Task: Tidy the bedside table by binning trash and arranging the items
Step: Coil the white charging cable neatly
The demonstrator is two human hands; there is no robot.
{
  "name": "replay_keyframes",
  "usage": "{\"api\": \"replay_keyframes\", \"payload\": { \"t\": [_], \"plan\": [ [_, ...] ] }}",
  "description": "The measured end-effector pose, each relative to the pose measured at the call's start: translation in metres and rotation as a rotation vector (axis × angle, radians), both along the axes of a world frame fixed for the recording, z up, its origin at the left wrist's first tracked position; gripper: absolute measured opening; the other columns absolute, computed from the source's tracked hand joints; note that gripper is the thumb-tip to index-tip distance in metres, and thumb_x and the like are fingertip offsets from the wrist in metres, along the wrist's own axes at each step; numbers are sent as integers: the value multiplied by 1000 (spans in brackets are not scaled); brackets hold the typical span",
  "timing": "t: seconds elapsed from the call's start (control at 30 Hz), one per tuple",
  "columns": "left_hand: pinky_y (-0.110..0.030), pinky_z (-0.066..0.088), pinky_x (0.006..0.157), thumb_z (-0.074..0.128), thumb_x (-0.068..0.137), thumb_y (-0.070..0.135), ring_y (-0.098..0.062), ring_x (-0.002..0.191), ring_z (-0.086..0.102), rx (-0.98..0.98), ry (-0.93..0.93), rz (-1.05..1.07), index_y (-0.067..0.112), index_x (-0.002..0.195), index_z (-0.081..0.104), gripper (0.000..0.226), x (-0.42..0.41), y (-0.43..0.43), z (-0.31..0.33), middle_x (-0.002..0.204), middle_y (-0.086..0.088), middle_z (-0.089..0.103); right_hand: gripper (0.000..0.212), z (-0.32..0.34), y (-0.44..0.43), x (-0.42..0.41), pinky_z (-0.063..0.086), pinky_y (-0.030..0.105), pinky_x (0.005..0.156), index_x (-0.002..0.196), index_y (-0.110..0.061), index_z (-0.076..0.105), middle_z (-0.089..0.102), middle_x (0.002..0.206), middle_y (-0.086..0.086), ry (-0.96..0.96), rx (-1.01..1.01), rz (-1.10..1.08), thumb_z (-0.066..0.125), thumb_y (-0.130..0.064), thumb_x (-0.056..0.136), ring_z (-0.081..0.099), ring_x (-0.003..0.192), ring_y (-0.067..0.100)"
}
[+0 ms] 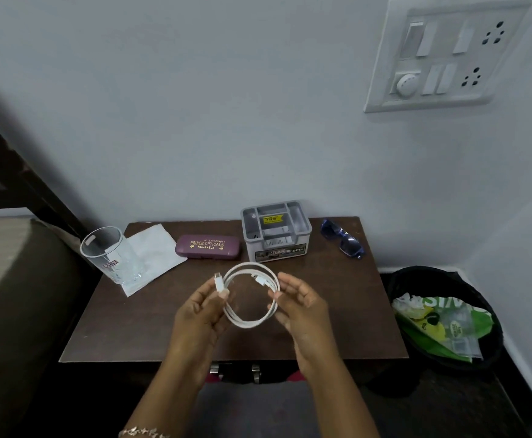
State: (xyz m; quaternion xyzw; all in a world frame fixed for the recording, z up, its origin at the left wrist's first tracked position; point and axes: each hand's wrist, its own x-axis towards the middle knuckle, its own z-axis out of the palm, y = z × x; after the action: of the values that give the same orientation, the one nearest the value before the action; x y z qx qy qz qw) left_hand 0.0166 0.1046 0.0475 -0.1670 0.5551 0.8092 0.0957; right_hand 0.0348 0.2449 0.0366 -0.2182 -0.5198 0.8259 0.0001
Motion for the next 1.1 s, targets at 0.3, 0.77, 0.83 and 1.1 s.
{"api": "replay_keyframes", "payload": {
  "t": [0.3,0.77,0.83,1.1],
  "plan": [
    [-19,58,67,55,88,4,-10,74,71,-32,-71,105,11,98,67,17,-9,0,-40,81,-2,76,28,-32,-2,-7,56,21,67,106,-12,66,70,99,5,-74,143,-19,61,5,83,67,89,15],
    [-20,53,69,70,79,12,-4,75,69,-543,53,11,21,88,74,14,-32,25,-73,81,7,75,27,-65,24,-18,56,25,66,98,-14,69,71,88,7,-128,247,-121,63,6,81,67,77,15],
    [-8,49,64,70,80,14,6,74,66,-622,90,-18,23,91,74,15,-33,26,-74,81,12,72,26,-69,24,-18,56,24,65,96,-14,69,71,86,7,-134,257,-126,63,6,81,66,76,15],
    [-6,48,62,70,79,7,8,73,65,-684,173,-66,35,81,66,28,-37,28,-81,76,12,72,27,-80,22,-20,58,41,74,82,-31,67,69,81,0,-177,434,-138,68,-4,78,67,73,16]
  ]
}}
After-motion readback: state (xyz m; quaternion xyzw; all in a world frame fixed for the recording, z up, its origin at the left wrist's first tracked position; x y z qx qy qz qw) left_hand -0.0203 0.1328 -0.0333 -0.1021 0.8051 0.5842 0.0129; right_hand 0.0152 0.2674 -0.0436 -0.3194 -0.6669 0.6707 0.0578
